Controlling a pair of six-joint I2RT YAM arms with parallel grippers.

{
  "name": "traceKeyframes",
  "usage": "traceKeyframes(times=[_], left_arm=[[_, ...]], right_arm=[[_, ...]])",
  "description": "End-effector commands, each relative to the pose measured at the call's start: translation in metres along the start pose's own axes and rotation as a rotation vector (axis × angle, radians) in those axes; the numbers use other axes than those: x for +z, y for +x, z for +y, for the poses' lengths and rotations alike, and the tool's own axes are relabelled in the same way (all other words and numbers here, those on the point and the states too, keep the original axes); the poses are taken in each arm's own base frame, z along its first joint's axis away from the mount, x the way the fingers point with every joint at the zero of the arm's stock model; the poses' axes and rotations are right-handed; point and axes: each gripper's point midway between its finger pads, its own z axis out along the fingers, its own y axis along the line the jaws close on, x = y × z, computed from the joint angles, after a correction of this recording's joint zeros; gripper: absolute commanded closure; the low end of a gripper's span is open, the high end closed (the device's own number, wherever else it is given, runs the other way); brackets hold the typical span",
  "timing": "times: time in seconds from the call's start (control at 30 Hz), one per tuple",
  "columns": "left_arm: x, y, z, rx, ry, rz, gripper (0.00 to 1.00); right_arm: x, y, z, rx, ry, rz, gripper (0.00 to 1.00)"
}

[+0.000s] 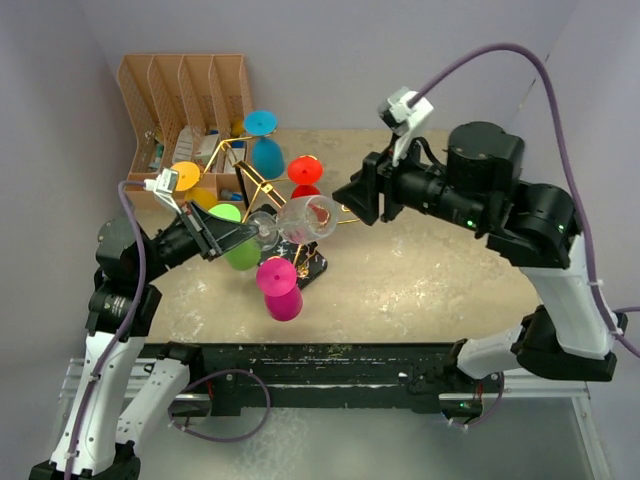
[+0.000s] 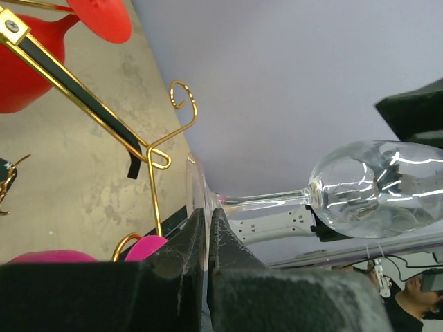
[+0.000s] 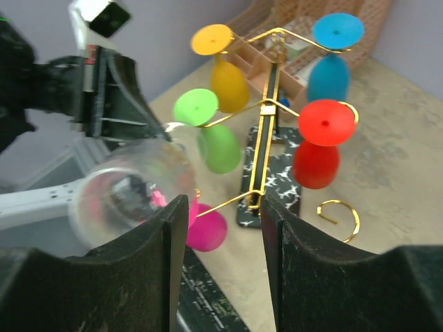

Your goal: Take the wine glass off the wine glass rack

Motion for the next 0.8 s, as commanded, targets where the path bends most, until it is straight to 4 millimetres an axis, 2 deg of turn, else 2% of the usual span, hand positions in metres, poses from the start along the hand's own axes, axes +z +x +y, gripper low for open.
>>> traceKeyframes(times=[0.0, 0.1, 0.27, 0.77], left_arm=[[-0.006, -0.004, -0.004, 0.087, -0.016, -0.025, 1.00], [-0.008, -0.003, -0.002, 0.096, -0.027, -0.028, 1.00], [-0.011, -0.003, -0.003, 0.107, -0.037, -0.035, 1.00], [-0.013, -0.007, -0.023, 0.135, 0.004, -0.036, 1.00]], right_arm=[[-0.038, -0.019, 0.021, 0.087, -0.125, -0.080, 0.51], [-0.040, -0.017, 0.017, 0.085, -0.103, -0.084, 0.51], [-0.037, -0.013, 0.030, 0.085, -0.178, -0.069, 0.51], [-0.006, 0.006, 0.032, 0.073, -0.177, 0.014, 0.56]])
